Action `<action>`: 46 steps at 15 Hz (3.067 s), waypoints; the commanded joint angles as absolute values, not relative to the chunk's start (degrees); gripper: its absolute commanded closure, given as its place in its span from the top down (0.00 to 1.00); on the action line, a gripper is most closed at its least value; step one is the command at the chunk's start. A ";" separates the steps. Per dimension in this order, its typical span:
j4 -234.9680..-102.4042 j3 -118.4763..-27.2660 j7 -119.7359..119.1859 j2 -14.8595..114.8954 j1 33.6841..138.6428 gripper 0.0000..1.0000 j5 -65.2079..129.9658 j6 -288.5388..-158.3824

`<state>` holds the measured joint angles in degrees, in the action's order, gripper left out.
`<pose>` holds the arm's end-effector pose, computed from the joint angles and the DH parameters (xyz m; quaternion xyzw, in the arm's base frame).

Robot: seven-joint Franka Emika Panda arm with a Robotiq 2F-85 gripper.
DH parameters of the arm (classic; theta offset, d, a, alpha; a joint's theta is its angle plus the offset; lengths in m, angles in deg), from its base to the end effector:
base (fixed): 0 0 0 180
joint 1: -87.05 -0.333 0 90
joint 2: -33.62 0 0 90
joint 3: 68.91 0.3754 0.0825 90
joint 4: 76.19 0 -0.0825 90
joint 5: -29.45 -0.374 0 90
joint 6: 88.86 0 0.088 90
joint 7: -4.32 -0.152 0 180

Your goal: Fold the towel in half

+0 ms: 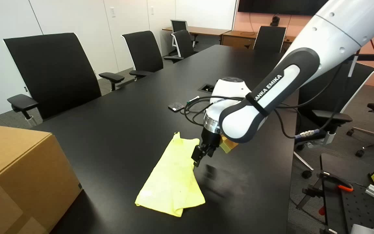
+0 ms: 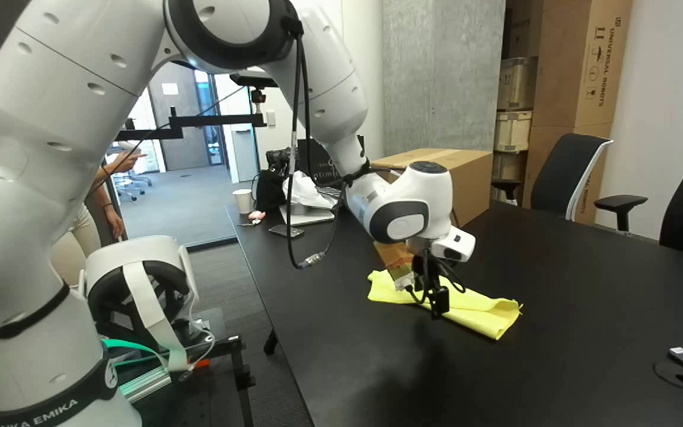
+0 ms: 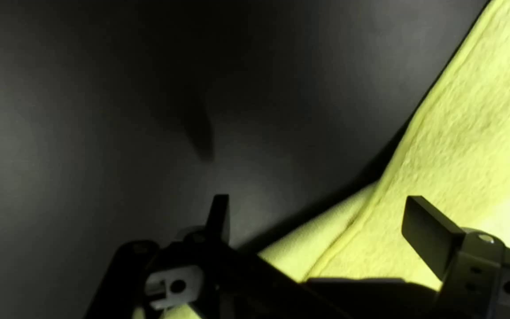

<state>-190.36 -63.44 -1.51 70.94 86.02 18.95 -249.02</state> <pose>0.6507 0.0659 0.1564 -0.9910 0.0895 -0.0671 0.0732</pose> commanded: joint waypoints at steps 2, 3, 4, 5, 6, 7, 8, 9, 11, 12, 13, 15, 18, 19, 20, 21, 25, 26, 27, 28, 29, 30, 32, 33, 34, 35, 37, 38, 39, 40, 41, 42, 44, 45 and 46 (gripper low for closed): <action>-201.31 -61.07 1.16 63.50 83.89 1.00 20.41 -249.24; -201.93 -60.52 2.06 63.57 83.46 1.00 20.88 -249.42; -202.35 -60.03 2.79 63.49 82.87 1.00 21.43 -249.95; -202.79 -59.87 3.14 63.25 82.17 1.00 22.04 -250.06; -202.35 -58.92 4.36 63.83 82.25 1.00 22.22 -249.93; -201.83 -58.76 4.83 64.44 81.75 1.00 22.92 -249.92; -201.42 -58.30 5.18 64.46 81.58 1.00 23.06 -248.59; -201.12 -57.93 5.90 64.53 81.41 1.00 23.46 -248.21; -200.25 -58.29 6.29 65.46 80.24 1.00 24.57 -248.75; -200.09 -58.39 6.55 65.51 79.88 1.00 25.11 -248.74; -199.72 -58.45 6.73 65.89 79.52 1.00 25.71 -248.85; -199.05 -59.07 6.48 66.62 78.44 1.00 27.03 -249.77; -197.41 -59.52 5.93 68.26 77.53 1.00 28.32 -251.67; -196.59 -59.71 5.75 68.83 77.27 1.00 28.55 -251.88; -195.63 -60.35 5.32 69.42 76.67 1.00 28.95 -251.46; -194.39 -60.23 5.42 70.16 76.73 1.00 28.75 -250.82; -190.61 -61.52 4.81 72.75 75.51 1.00 29.39 -249.73; -189.63 -61.85 4.66 73.56 75.21 1.00 29.56 -249.49; -188.98 -62.26 4.49 74.18 74.86 1.00 29.80 -249.42; -188.43 -62.43 4.44 74.60 74.74 1.00 29.90 -248.97; -187.83 -63.01 4.18 75.32 74.29 1.00 30.21 -248.94; -187.47 -63.28 4.10 75.69 74.09 1.00 30.31 -248.58; -187.07 -63.88 4.00 76.33 73.71 1.00 30.55 -248.08; -186.88 -64.17 3.92 76.52 73.51 1.00 30.68 -247.89; -186.72 -64.54 3.80 76.69 73.22 1.00 30.90 -247.78; -186.54 -64.87 3.68 76.84 72.94 1.00 31.12 -247.72; -186.31 -65.40 3.43 76.95 72.45 1.00 31.46 -247.54; -186.34 -65.54 3.41 76.88 72.30 1.00 31.58 -247.55; -186.31 -65.70 3.29 76.80 72.12 0.78 31.70 -247.34; -186.31 -65.91 3.19 76.73 71.91 0.75 31.98 -247.23; -186.37 -66.29 2.89 76.48 71.59 0.68 32.47 -247.02; -186.28 -66.82 2.34 76.31 71.14 0.59 32.99 -247.02; -186.26 -67.50 1.80 75.69 70.49 0.45 34.04 -246.50; -186.38 -67.90 1.40 75.35 70.04 0.36 34.46 -246.53; -186.51 -68.09 1.24 74.87 69.76 0.29 34.98 -246.22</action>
<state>-187.26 -66.23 3.71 75.35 71.79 32.46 -247.64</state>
